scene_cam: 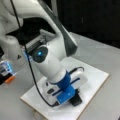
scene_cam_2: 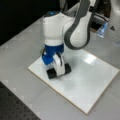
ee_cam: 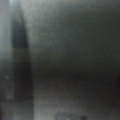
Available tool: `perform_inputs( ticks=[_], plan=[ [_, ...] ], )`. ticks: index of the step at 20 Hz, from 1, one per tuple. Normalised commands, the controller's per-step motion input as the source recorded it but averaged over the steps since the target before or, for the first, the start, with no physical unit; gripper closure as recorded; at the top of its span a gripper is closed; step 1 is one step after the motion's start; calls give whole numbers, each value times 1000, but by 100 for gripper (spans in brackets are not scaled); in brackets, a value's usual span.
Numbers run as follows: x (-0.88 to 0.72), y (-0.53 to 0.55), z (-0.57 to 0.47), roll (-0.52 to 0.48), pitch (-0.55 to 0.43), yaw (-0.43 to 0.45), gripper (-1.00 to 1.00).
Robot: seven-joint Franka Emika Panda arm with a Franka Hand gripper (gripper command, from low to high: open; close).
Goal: Erasing curve lines
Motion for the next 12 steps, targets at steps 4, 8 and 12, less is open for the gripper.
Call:
perform_inputs(
  ticks=[4, 8, 12],
  plan=[
    [681, -225, -440, 149, 195, -158, 100],
    [460, -328, -97, 33, 280, -81, 100],
    [154, -445, 354, -102, 319, 53, 100]
  ],
)
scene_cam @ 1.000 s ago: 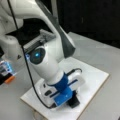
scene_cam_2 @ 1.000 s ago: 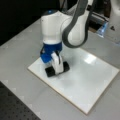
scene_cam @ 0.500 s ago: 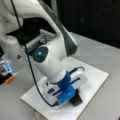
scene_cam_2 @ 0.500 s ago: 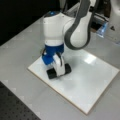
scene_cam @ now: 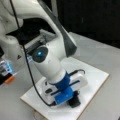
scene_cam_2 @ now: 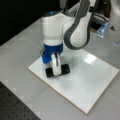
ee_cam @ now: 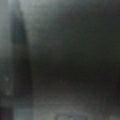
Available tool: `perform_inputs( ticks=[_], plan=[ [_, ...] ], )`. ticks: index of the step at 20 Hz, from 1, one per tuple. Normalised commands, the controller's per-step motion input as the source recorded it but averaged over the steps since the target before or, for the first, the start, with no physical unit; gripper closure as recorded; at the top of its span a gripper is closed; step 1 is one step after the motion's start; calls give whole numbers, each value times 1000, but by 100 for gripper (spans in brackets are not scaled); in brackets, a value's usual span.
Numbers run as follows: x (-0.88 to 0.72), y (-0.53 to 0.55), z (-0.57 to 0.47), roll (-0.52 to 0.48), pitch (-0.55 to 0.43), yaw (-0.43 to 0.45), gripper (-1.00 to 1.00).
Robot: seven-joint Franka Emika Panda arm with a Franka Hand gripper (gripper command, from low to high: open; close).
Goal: Erasing curve lines
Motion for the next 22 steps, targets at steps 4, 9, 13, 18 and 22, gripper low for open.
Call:
perform_inputs(
  ticks=[4, 9, 13, 18, 22],
  plan=[
    [-34, -381, 606, -132, 340, 154, 100],
    [7, -165, 419, -137, 300, 151, 100],
    [59, -136, 218, -193, 259, 204, 100],
    [22, -321, 185, -217, 265, 404, 100],
    [2, -446, 213, -91, 270, 546, 100]
  ],
)
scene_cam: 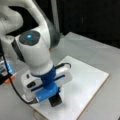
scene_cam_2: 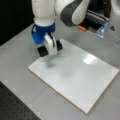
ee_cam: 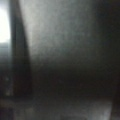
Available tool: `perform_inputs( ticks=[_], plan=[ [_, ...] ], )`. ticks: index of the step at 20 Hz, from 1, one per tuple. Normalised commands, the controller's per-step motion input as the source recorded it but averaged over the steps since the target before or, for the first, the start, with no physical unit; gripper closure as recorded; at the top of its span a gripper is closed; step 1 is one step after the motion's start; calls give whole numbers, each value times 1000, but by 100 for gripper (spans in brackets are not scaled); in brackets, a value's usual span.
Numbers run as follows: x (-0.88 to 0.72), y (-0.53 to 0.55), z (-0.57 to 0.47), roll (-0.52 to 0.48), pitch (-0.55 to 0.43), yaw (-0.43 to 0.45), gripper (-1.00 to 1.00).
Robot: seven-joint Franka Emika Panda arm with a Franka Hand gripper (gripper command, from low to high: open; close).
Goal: Erasing curve lines
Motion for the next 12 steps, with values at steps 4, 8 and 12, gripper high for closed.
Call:
perform_inputs(
  ticks=[4, 8, 12],
  plan=[
    [47, -461, 206, 12, 255, 531, 100],
    [131, -397, 105, 67, 217, 443, 100],
    [207, -279, 12, 40, 175, 279, 100]
  ],
)
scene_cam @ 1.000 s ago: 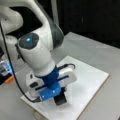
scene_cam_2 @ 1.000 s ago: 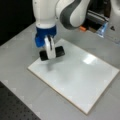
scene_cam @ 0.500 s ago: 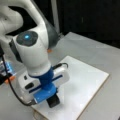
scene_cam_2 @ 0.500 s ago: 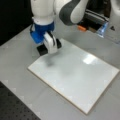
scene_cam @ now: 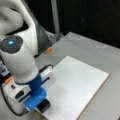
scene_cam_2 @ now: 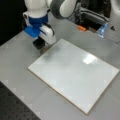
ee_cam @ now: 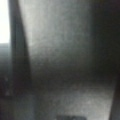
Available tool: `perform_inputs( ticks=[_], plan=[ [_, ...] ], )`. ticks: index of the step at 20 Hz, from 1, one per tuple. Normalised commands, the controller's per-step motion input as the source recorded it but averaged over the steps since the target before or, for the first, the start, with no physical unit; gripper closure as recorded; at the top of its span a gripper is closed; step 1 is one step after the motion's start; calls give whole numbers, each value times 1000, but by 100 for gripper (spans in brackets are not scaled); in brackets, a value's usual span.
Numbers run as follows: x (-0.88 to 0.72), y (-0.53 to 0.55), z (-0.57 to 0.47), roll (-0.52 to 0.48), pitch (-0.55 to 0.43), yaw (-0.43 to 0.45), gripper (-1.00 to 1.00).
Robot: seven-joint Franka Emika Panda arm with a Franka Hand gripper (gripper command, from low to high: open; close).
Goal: Erasing curve lines
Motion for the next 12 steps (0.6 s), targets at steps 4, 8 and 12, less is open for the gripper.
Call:
perform_inputs(
  ticks=[4, 8, 12],
  plan=[
    [225, -211, 56, 37, 158, 187, 100],
    [203, -205, 45, 72, 99, 246, 100],
    [208, -249, -20, 98, 85, 220, 100]
  ],
)
